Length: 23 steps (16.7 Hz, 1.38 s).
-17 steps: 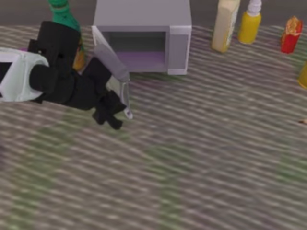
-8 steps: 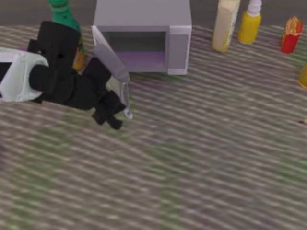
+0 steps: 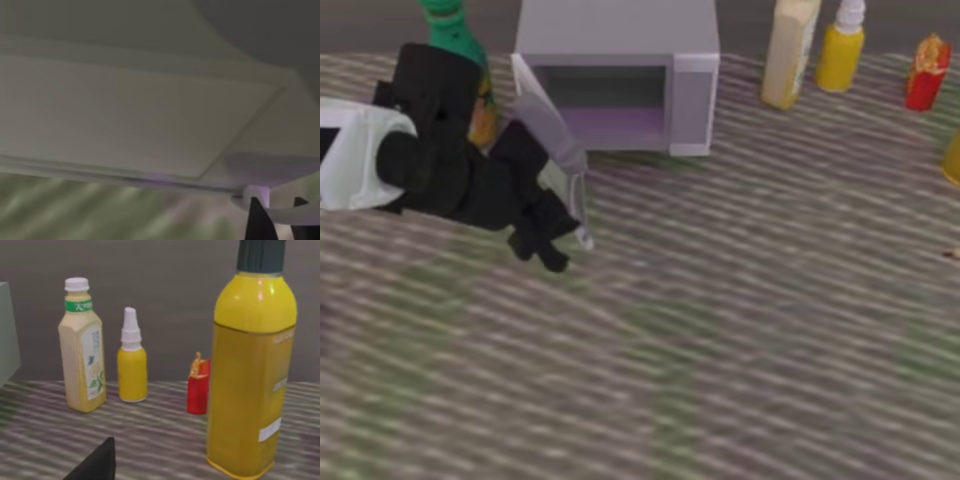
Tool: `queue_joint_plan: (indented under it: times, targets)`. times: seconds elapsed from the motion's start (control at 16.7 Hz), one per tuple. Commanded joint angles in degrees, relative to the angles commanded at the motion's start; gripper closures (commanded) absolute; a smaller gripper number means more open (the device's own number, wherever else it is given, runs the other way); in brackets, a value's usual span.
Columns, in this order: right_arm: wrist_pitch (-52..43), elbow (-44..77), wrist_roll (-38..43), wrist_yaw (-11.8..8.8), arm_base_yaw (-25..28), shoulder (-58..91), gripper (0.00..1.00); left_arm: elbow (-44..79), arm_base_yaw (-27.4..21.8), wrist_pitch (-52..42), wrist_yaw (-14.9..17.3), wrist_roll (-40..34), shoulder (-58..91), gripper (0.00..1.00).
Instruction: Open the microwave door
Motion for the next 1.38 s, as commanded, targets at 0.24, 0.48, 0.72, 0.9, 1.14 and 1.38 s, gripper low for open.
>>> queue_joint_plan:
  times: [0.24, 0.48, 0.72, 0.9, 1.14, 1.38]
  targets:
    - [0.0, 0.0, 0.0, 0.0, 0.0, 0.0, 0.00, 0.6, 1.5, -1.5, 1.8, 3.3, -0.1, 1.00]
    - [0.0, 0.0, 0.0, 0.0, 0.0, 0.0, 0.00, 0.7, 2.1, -2.3, 2.4, 4.5, 0.0, 1.00]
    - [0.0, 0.0, 0.0, 0.0, 0.0, 0.0, 0.00, 0.7, 2.1, -2.3, 2.4, 4.5, 0.0, 1.00]
    - [0.0, 0.0, 0.0, 0.0, 0.0, 0.0, 0.00, 0.7, 2.1, -2.3, 2.4, 4.5, 0.0, 1.00]
    - [0.0, 0.0, 0.0, 0.0, 0.0, 0.0, 0.00, 0.7, 2.1, -2.3, 2.4, 4.5, 0.0, 1.00]
    - [0.0, 0.0, 0.0, 0.0, 0.0, 0.0, 0.00, 0.7, 2.1, -2.3, 2.4, 4.5, 0.0, 1.00]
